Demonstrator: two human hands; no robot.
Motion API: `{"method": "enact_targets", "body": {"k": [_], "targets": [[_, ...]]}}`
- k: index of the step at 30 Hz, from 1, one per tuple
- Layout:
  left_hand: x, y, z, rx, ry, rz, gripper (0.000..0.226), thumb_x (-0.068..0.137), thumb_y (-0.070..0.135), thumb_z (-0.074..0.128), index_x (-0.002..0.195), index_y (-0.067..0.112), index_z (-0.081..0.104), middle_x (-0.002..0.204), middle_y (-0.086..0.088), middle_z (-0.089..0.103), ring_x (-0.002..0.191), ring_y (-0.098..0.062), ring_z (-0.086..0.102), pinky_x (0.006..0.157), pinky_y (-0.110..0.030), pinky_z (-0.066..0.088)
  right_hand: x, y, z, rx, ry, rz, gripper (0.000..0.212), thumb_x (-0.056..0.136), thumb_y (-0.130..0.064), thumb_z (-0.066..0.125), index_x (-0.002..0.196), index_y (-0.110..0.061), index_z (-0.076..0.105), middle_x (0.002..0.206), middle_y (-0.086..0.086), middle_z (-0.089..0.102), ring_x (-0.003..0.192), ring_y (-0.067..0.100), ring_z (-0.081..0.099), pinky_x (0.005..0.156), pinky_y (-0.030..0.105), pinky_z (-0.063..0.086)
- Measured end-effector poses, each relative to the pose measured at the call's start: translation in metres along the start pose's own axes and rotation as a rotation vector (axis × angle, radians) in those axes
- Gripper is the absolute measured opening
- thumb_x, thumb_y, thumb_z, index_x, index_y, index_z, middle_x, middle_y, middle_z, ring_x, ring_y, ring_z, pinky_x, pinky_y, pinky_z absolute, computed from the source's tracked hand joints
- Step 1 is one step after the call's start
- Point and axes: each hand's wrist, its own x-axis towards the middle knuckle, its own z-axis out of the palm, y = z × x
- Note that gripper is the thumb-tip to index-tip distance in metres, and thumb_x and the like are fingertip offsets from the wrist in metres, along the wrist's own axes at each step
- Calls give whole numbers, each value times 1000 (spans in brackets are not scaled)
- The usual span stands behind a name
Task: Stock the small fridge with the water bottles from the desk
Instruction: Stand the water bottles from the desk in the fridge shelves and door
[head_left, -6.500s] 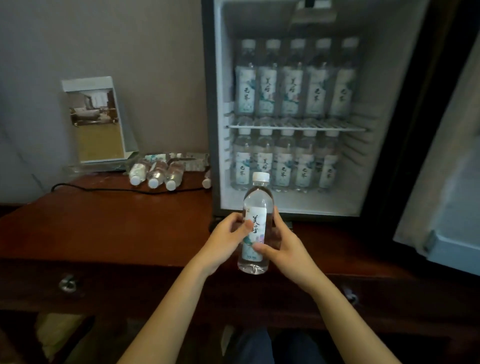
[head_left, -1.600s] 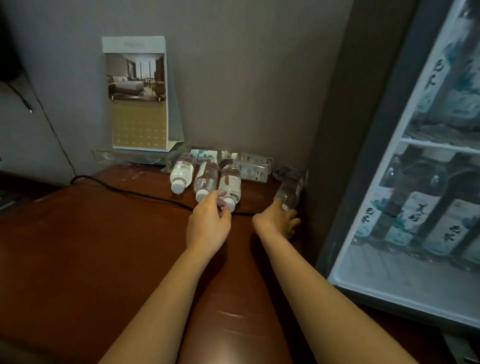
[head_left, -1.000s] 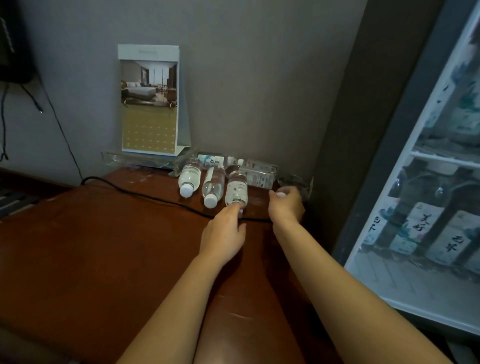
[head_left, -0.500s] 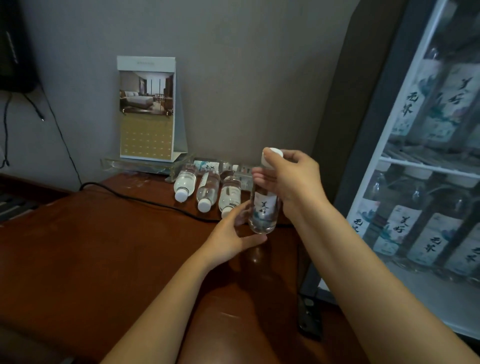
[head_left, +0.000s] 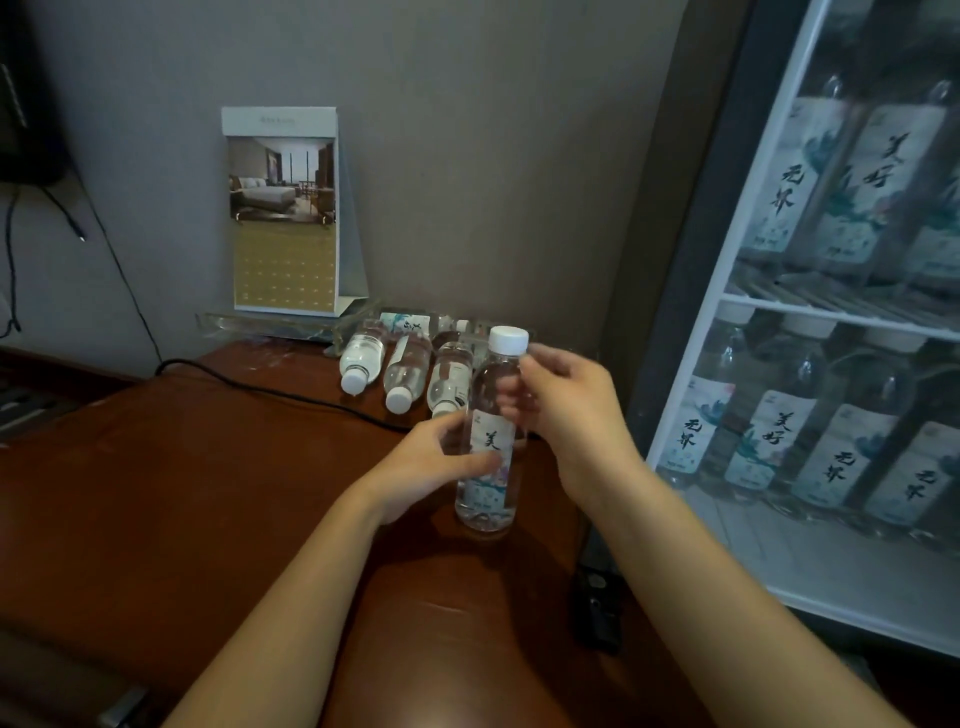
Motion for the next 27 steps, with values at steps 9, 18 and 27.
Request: {"method": "enact_targets", "body": {"k": [9, 18, 27], "targets": [[-16, 10, 6, -72, -25, -100, 80, 54, 62, 77, 120, 22, 56, 120, 1, 65, 112, -14, 61, 92, -32, 51, -32, 95, -19, -433, -166, -72, 71, 88, -5, 57, 144, -35, 24, 129, -6, 42, 113, 2, 45, 93, 14, 41], [-53, 20, 29, -112, 127, -110, 35, 85, 40, 53, 113, 22, 60, 113, 1, 68, 106, -16, 64, 76, -27, 55, -49, 99, -23, -344, -212, -46, 55, 86, -7, 62, 130, -23, 33, 106, -15, 52, 95, -1, 55, 63, 5, 45], [-99, 54, 73, -98, 207, -136, 30, 97, 37, 39, 113, 20, 58, 103, -5, 70, 92, -23, 69, 65, -32, 56, -105, 66, -51, -279, -289, -106, 69, 83, -28, 68, 141, -30, 30, 126, -1, 53, 115, 14, 56, 97, 40, 48]]}}
